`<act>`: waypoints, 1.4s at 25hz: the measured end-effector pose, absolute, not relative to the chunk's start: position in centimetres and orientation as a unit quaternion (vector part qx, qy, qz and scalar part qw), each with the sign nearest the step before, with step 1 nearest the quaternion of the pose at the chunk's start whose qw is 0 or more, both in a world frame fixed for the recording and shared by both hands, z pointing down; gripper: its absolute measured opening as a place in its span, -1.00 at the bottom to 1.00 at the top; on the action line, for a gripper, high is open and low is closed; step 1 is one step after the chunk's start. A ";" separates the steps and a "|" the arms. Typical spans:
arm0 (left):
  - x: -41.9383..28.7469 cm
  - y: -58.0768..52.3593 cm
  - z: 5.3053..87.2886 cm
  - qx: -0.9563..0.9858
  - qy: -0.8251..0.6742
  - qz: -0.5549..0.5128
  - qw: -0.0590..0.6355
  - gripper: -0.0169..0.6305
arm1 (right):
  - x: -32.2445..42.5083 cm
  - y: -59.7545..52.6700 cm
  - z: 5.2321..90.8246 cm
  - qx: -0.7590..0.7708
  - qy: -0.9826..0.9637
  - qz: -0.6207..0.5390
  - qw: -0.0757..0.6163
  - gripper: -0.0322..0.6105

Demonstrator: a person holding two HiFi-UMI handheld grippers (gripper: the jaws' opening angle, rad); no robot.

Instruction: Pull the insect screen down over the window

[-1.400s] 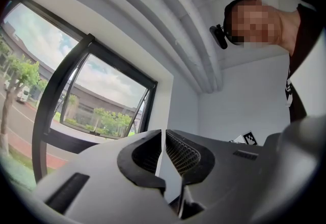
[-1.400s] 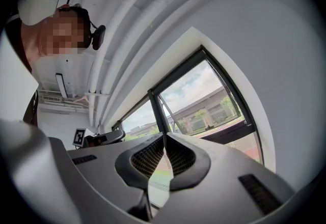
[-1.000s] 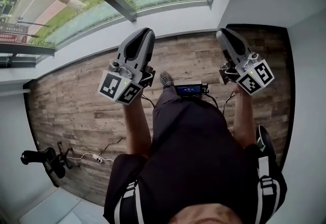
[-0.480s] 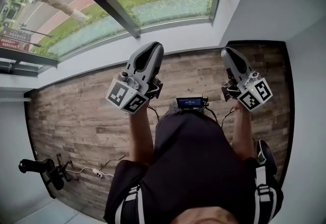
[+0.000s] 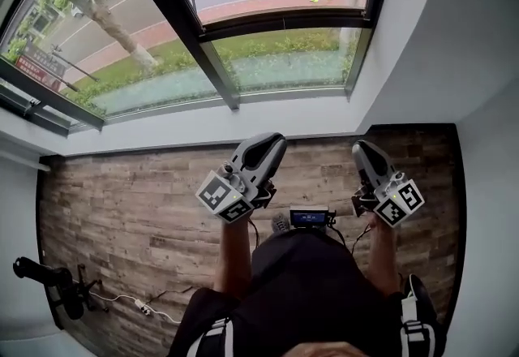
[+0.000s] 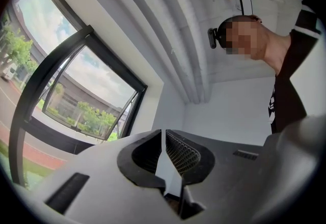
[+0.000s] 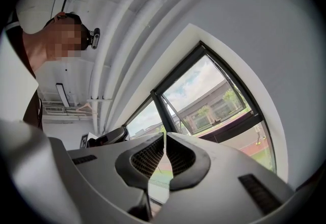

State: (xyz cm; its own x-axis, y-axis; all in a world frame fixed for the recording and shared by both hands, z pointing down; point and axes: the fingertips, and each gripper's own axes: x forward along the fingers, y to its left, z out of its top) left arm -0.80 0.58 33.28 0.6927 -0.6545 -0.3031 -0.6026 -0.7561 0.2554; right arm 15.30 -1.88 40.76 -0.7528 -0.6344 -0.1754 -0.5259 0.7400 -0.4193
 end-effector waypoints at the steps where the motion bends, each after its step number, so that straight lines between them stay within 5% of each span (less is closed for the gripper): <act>1: -0.9 0.8 33.9 0.919 -0.340 -0.186 0.069 -0.85 | 15.0 -1.8 41.0 -0.314 0.920 -0.177 0.152 -0.83; 35: 0.2 2.0 32.3 0.925 -0.297 -0.227 0.075 -0.85 | 15.3 -1.3 39.0 -0.296 0.926 -0.173 0.162 -0.87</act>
State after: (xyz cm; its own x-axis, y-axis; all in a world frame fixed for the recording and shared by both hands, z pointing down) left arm 0.23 1.99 32.29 0.7212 -0.5824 -0.3751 -0.5143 -0.8129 0.2732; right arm 15.30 -1.26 38.96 -0.7729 -0.6033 -0.1968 -0.4916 0.7653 -0.4155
